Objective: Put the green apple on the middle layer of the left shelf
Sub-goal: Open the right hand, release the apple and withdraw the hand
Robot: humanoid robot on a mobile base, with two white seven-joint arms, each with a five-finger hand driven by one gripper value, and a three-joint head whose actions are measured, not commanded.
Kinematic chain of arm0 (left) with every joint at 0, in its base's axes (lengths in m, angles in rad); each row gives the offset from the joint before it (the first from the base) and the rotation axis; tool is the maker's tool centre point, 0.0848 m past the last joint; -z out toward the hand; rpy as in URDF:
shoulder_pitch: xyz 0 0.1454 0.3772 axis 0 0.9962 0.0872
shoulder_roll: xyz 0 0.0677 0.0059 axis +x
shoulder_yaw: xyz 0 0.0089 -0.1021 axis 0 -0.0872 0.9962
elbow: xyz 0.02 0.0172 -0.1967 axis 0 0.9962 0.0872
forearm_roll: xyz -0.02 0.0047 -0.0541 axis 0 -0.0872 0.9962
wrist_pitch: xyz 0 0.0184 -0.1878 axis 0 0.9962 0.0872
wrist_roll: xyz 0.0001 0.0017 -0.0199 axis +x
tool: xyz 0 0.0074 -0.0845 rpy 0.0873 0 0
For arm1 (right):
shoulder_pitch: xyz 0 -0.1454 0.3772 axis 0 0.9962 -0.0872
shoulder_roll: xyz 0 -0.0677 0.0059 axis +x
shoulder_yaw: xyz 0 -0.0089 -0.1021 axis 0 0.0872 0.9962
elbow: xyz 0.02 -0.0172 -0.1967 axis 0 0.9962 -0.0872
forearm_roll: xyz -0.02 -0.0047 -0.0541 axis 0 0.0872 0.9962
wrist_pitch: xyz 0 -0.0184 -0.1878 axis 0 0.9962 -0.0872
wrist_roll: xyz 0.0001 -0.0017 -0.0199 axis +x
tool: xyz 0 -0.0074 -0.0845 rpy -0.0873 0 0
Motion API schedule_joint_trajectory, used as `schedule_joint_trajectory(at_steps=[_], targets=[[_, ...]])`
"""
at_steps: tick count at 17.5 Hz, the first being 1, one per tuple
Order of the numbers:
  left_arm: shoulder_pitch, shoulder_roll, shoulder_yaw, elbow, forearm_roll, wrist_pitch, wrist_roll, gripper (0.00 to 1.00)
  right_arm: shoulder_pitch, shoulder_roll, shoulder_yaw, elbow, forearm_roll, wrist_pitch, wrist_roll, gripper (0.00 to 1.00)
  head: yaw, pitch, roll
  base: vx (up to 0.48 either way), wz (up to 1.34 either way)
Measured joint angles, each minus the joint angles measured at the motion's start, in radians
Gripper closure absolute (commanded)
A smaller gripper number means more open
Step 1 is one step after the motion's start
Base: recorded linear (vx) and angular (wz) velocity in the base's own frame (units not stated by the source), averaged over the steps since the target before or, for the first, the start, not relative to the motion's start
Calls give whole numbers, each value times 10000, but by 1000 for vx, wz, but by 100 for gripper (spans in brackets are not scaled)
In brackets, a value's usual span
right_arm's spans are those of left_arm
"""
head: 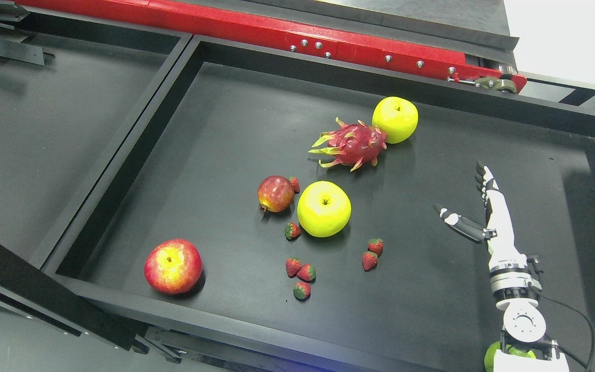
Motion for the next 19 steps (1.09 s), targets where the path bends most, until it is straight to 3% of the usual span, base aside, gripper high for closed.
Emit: schedule_joint_trajectory(at_steps=[2,4,7,14,19], targets=[[0,0,0,0,0,0,0,0,40,91,172,21,5,-312,-61,0,0,0,0,0,0],[0,0,1,0,0,-1,0,0,65,205,322,37,-116,21,-436,0,0,0,0,0,0],[0,0,2,0,1,-4,0,0,245,340,708,37,-941,582,-1540,0,0,0,0,0,0],[-1,0,12,0,1,-50,0,0,1654,517,1791,-901,-2029,558,-3927,0,0,0,0,0,0],[-1,0,16,0,1,-15,0,0,1881,582,2236,-1386,-2241,1784,-3560,0,0,0,0,0,0]])
